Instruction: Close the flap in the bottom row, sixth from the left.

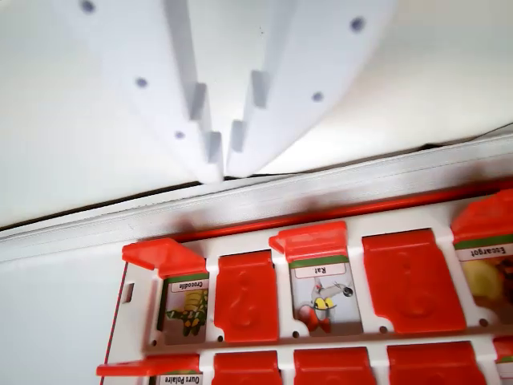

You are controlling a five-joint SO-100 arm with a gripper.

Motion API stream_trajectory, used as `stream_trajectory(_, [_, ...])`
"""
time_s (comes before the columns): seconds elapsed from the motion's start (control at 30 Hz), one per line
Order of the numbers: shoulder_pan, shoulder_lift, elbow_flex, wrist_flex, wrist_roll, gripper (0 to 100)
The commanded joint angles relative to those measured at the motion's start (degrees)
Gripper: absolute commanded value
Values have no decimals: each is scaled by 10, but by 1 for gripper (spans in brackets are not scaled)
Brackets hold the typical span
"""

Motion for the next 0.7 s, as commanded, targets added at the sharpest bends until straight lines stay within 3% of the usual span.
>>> stream_trajectory(0.0, [-7, -23, -11, -60, 4, 0])
stream_trajectory(0.67, [-23, -225, -115, -135, 11, 0])
